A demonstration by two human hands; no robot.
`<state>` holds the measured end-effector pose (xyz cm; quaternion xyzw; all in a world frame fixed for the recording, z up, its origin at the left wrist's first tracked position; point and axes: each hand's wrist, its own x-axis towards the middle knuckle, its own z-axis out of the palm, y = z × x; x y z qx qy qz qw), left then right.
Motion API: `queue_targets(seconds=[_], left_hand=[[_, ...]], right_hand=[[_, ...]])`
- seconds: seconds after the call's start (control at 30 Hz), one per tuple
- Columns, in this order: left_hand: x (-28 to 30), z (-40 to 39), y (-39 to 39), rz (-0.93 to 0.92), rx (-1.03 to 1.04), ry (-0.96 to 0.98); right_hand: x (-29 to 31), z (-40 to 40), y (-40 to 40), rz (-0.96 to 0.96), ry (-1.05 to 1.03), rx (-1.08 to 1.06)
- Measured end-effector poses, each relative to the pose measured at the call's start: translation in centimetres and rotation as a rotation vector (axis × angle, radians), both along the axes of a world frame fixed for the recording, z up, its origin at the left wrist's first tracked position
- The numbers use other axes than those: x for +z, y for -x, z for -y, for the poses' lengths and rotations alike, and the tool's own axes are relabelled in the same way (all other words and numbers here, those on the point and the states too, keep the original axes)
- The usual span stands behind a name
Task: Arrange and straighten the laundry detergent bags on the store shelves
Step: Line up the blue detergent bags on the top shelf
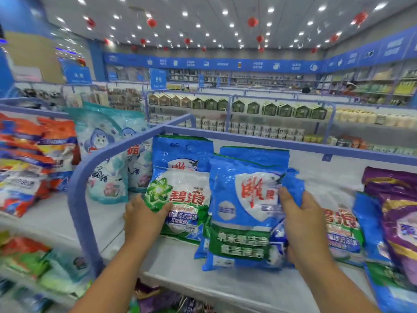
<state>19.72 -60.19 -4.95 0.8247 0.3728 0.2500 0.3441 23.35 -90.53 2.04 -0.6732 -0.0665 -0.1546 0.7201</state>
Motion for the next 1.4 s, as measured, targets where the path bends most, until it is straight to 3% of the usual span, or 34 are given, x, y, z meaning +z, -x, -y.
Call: queue_targets(seconds=[0.1, 0.33, 0.57, 0.67, 0.77, 0.83, 0.97, 1.07, 1.2, 1.4], left_hand=[[0.4, -1.1, 0.2, 0.081, -0.081, 0.222], [0.8, -2.9, 0.1, 0.153, -0.211, 0.426], [2.4, -2.4, 1.4, 0.131, -0.299, 0.262], [4.8, -0.6, 3.0, 0.198, -0.253, 0.139], [8.5, 2.2, 5.6, 0.328, -0.196, -0.091], [10.9, 3.4, 7.5, 0.497, -0.139, -0.157], [16.0, 6.6, 11.0, 0.908, -0.108, -0.075], [17.9, 9.4, 11.8, 0.988, -0.168, 0.114], [16.0, 12.9, 9.3, 0.853, -0.308, 0.268], [12.0, 20.4, 4.6, 0.49, -0.569, 0.309]], right_hand=[[-2.7, -3.3, -0.6, -0.067, 0.107, -0.061], [-6.1, -4.6, 1.3, -0.143, 0.166, -0.09], [-5.2, -4.6, 1.0, -0.174, 0.044, -0.087], [-4.7, -4.2, 1.4, -0.111, 0.253, -0.158], [-3.6, -4.0, 1.7, 0.099, 0.621, -0.242], [-2.3, -4.2, 2.4, 0.178, 0.689, -0.14], [0.6, -4.1, 4.5, 0.137, 0.566, 0.127], [3.8, -2.8, 6.5, 0.029, 0.414, 0.251], [4.1, 1.0, 6.4, -0.087, -0.029, 0.421], [1.9, 9.0, 4.0, -0.2, 0.12, 0.233]])
